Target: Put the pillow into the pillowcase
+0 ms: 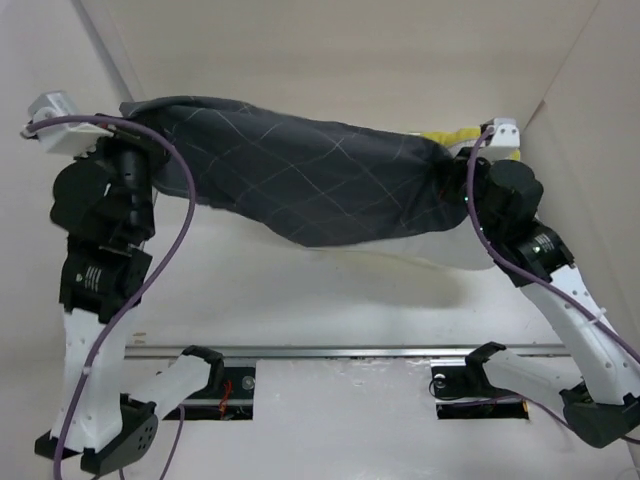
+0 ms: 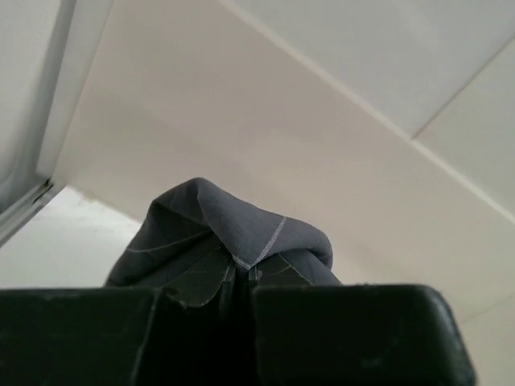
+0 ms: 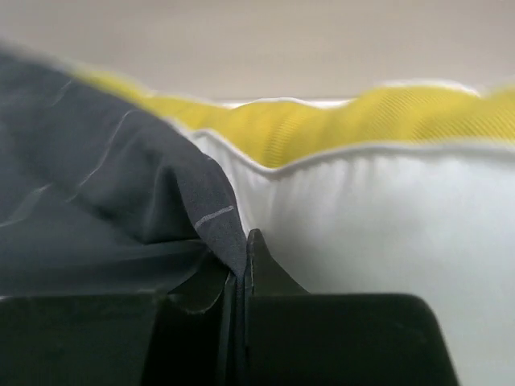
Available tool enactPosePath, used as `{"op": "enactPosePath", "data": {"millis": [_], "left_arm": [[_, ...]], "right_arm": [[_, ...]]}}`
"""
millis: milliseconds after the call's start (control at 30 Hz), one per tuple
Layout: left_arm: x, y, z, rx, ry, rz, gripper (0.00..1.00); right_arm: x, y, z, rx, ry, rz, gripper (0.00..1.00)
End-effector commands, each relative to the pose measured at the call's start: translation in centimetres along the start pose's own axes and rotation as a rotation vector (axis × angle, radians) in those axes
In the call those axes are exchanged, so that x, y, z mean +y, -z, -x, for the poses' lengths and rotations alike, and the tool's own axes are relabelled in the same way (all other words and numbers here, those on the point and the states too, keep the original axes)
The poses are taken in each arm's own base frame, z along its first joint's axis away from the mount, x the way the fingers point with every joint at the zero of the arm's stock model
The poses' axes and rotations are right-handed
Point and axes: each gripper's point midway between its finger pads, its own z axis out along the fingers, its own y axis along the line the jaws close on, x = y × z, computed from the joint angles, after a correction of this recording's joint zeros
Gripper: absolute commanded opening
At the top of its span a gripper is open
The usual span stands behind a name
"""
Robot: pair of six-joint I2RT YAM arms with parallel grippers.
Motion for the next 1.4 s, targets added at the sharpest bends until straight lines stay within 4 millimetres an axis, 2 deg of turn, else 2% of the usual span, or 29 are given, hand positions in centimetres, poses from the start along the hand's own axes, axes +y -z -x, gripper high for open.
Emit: {"op": "enactPosePath", "data": {"millis": [0,67,100,167,200,300,333,400,433,467,500,533,567,600,633,667,700,733,767,833,867,933,1000,1067,1200,1233,1267,1300,1367], "left_arm": [[-0.8,-0.6,-2.5,0.071,-0.050,-0.066,0.00],[-0.5,-0.7,-2.7,0.074,-0.054,-0.054,0.00],[0.7,-1.2,-3.2,0.072,-0.062,0.012,0.00],[1.5,-1.9,-4.3,0.094,-0.074,0.060,0.00],[2.0,-2.4,-4.7,0.092,-0.083,0.090,0.00],[3.9,-4.8,-7.5,0.125,-0.144,0.193,0.00],[5.5,-6.4,-9.3,0.142,-0.182,0.267,0.00],[8.6,-8.2,-11.0,0.164,-0.207,0.378,0.00],[10.3,-9.2,-12.3,0.193,-0.220,0.422,0.00],[13.7,-11.0,-14.0,0.220,-0.235,0.514,0.00],[15.7,-11.5,-14.7,0.246,-0.243,0.574,0.00],[17.1,-12.3,-15.7,0.279,-0.223,0.599,0.00],[19.7,-13.4,-17.5,0.317,-0.234,0.664,0.00],[22.1,-14.3,-16.6,0.304,-0.219,0.710,0.00],[23.6,-14.8,-16.8,0.322,-0.215,0.737,0.00],[25.2,-15.3,-16.9,0.324,-0.181,0.776,0.00],[28.0,-16.2,-16.8,0.332,-0.175,0.833,0.00],[29.4,-16.1,-17.0,0.345,-0.168,0.873,0.00],[30.5,-16.2,-17.3,0.360,-0.166,0.893,0.00],[33.3,-16.2,-17.6,0.377,-0.151,0.952,0.00],[33.9,-16.1,-17.2,0.371,-0.147,0.965,0.00],[35.3,-16.2,-18.1,0.389,-0.139,0.980,0.00],[35.9,-16.3,-18.0,0.386,-0.137,0.991,0.00],[36.1,-16.4,-18.2,0.394,-0.139,0.996,0.00],[37.2,-16.9,-18.4,0.403,-0.155,1.023,0.00],[37.4,-16.8,-18.2,0.394,-0.162,1.034,0.00],[37.6,-16.8,-18.3,0.398,-0.169,1.046,0.00],[37.6,-16.8,-18.3,0.398,-0.169,1.046,0.00],[38.1,-16.7,-17.9,0.393,-0.165,1.055,0.00]], "right_arm": [[-3.8,2.6,6.8,-0.164,0.005,-0.233,0.00],[-3.1,2.2,7.0,-0.110,0.042,-0.201,0.00],[-3.1,0.4,5.7,-0.042,0.073,-0.206,0.00],[-2.8,-1.6,5.0,0.011,0.087,-0.198,0.00],[-3.2,-3.9,3.0,0.076,0.106,-0.222,0.00],[-4.2,-7.1,2.5,0.099,0.093,-0.249,0.00],[-4.7,-9.4,0.8,0.144,0.098,-0.251,0.00],[-4.8,-11.9,0.9,0.136,0.087,-0.235,0.00],[-5.5,-14.1,-1.2,0.188,0.094,-0.249,0.02],[-5.5,-15.2,-1.9,0.203,0.097,-0.252,0.05],[-5.7,-16.2,-1.1,0.181,0.106,-0.268,0.05],[-5.9,-17.1,-1.7,0.192,0.111,-0.281,0.09],[-6.9,-18.7,-3.3,0.225,0.117,-0.308,0.13],[-7.2,-19.3,-3.5,0.232,0.122,-0.325,0.29],[-8.0,-19.6,-3.0,0.222,0.123,-0.363,0.44],[-8.3,-19.9,-3.6,0.231,0.119,-0.378,0.65],[-8.4,-19.9,-3.5,0.224,0.100,-0.391,0.98],[-8.7,-19.7,-4.1,0.236,0.092,-0.405,1.00],[-9.0,-19.4,-5.6,0.269,0.090,-0.414,1.00],[-8.8,-18.4,-6.4,0.285,0.070,-0.396,1.00],[-8.9,-17.7,-9.3,0.351,0.065,-0.380,1.00],[-8.6,-16.8,-11.9,0.412,0.037,-0.350,1.00],[-8.3,-15.8,-15.8,0.515,0.000,-0.321,1.00],[-8.1,-15.3,-18.3,0.572,-0.041,-0.311,1.00],[-8.0,-15.7,-23.9,0.698,-0.069,-0.284,0.99],[-8.4,-15.8,-24.6,0.710,-0.063,-0.300,0.94],[-9.3,-15.9,-25.4,0.719,-0.084,-0.347,0.83],[-9.8,-16.0,-25.3,0.704,-0.092,-0.381,0.44],[-12.6,-15.1,-24.4,0.677,-0.082,-0.514,0.18]]}}
